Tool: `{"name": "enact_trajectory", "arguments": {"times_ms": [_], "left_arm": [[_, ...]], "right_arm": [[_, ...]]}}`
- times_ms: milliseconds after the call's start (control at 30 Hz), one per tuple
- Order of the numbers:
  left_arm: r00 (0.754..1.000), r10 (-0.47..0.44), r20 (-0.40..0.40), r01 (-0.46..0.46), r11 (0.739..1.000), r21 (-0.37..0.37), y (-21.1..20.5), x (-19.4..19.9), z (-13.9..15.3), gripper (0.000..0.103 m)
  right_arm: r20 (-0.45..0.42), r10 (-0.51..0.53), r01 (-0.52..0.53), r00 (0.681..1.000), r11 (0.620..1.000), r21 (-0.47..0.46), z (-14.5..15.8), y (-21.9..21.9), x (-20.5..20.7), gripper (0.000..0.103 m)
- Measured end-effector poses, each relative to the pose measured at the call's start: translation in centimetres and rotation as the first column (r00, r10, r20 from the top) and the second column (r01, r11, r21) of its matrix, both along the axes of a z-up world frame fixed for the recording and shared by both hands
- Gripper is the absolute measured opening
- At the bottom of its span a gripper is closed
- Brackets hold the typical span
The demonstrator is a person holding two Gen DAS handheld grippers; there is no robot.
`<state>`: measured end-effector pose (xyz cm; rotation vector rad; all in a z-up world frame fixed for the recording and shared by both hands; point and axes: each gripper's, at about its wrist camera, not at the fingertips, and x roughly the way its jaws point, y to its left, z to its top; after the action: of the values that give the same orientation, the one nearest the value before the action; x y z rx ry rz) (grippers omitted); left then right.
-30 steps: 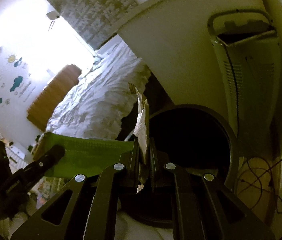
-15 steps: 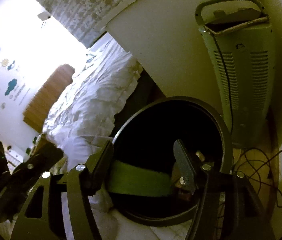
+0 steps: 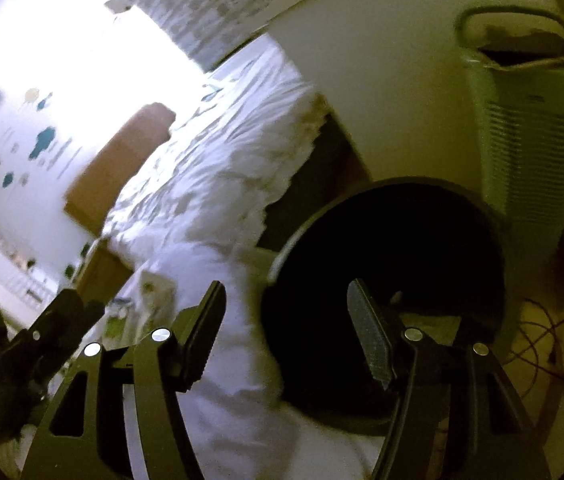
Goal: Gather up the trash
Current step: 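Grasp the small red carton with the left tool while the right tool grasps the white cup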
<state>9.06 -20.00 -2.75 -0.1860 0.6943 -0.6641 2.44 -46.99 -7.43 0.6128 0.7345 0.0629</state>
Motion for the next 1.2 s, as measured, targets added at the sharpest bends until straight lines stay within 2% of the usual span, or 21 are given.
{"name": "enact_trajectory", "arguments": {"times_ms": [100,133,233,367,500,633,800,967,1033,1133,1200], "left_arm": [[0.997,0.083,0.011,-0.083,0.997,0.002,4.1,0.1,0.2,0.068],[0.993,0.121,0.014,-0.122,0.993,0.008,5.8,0.2,0.1,0.072],[0.97,0.243,0.004,-0.243,0.97,0.01,11.1,0.6,-0.3,0.075],[0.919,0.39,-0.053,-0.392,0.92,-0.019,18.4,1.5,-1.5,0.075],[0.867,0.486,-0.113,-0.491,0.871,-0.026,24.6,2.4,-3.0,0.074],[0.843,0.517,-0.15,-0.523,0.852,-0.007,27.4,2.7,-4.4,0.074],[0.849,0.504,-0.162,-0.51,0.86,0.003,28.8,2.2,-5.5,0.075],[0.861,0.476,-0.181,-0.483,0.876,0.007,29.9,2.1,-6.2,0.075],[0.866,0.46,-0.193,-0.468,0.884,0.006,30.0,2.3,-6.5,0.075],[0.872,0.441,-0.214,-0.452,0.892,-0.003,30.3,2.9,-7.0,0.075],[0.872,0.427,-0.24,-0.446,0.895,-0.028,30.7,3.4,-7.3,0.075]], "right_arm": [[-0.004,0.081,-0.081,0.997,0.997,-0.016,0.8,3.7,1.2,0.064],[-0.005,0.109,-0.109,0.994,0.994,-0.021,1.0,4.9,1.6,0.064],[-0.006,0.202,-0.202,0.979,0.978,-0.042,1.7,9.1,2.8,0.064],[-0.009,0.326,-0.326,0.945,0.944,-0.058,2.7,15.3,4.4,0.064],[0.004,0.429,-0.427,0.904,0.902,-0.063,4.3,20.9,6.1,0.064],[0.018,0.531,-0.528,0.847,0.845,-0.082,5.7,27.4,8.7,0.064],[-0.029,0.614,-0.612,0.789,0.781,-0.125,5.3,34.5,11.9,0.064],[-0.106,0.645,-0.653,0.757,0.741,-0.155,3.2,39.5,14.8,0.064],[-0.141,0.647,-0.662,0.749,0.728,-0.178,2.2,40.7,15.6,0.057],[-0.173,0.656,-0.679,0.735,0.711,-0.185,0.8,41.7,16.2,0.04],[-0.162,0.652,-0.672,0.74,0.717,-0.184,0.6,41.5,16.2,0.037]]}}
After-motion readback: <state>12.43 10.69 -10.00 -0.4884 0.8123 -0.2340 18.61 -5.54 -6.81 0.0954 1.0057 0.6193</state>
